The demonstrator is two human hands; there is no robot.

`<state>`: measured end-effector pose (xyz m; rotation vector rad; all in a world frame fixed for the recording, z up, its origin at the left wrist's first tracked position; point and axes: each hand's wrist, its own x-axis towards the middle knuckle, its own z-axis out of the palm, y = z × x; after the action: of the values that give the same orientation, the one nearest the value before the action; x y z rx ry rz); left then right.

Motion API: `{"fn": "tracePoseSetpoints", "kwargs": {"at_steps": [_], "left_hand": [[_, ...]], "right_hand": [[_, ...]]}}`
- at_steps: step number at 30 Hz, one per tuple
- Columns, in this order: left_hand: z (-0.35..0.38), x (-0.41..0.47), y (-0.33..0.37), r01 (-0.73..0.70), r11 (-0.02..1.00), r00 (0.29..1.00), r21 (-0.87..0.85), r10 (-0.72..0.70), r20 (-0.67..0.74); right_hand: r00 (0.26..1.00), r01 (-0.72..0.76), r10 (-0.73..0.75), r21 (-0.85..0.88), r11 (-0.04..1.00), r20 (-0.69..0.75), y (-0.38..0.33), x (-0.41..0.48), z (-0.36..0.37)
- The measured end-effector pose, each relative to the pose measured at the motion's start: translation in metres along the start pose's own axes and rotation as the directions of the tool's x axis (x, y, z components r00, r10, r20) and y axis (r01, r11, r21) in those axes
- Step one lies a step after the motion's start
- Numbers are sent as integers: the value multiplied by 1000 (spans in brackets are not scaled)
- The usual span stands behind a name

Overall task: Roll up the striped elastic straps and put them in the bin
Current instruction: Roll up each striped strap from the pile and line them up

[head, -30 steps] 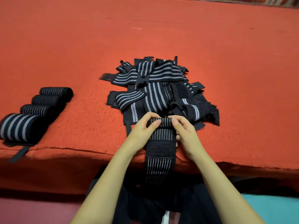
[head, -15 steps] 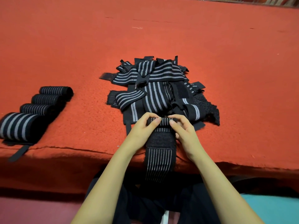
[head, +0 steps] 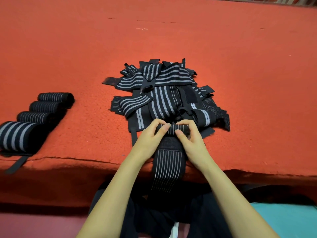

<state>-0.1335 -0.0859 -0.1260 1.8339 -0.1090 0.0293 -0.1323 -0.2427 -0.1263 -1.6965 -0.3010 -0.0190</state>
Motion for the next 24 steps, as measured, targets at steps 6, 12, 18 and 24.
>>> {"fn": "tracePoseSetpoints", "kwargs": {"at_steps": [6,12,18,24], "left_hand": [[-5,-1,-4,-83,986,996,-143,86,15],[-5,-2,0,-43,979,997,-200,54,52],[-3,-1,-1,10,993,999,-120,-6,33],[-5,-4,-1,-54,987,996,-151,64,61]], "right_hand": [[998,-67,66,74,995,11,-3,0,5],[999,-39,38,26,999,35,1,0,1],[998,-21,17,72,997,65,1,-1,0],[994,-110,106,153,982,33,2,2,3]]}}
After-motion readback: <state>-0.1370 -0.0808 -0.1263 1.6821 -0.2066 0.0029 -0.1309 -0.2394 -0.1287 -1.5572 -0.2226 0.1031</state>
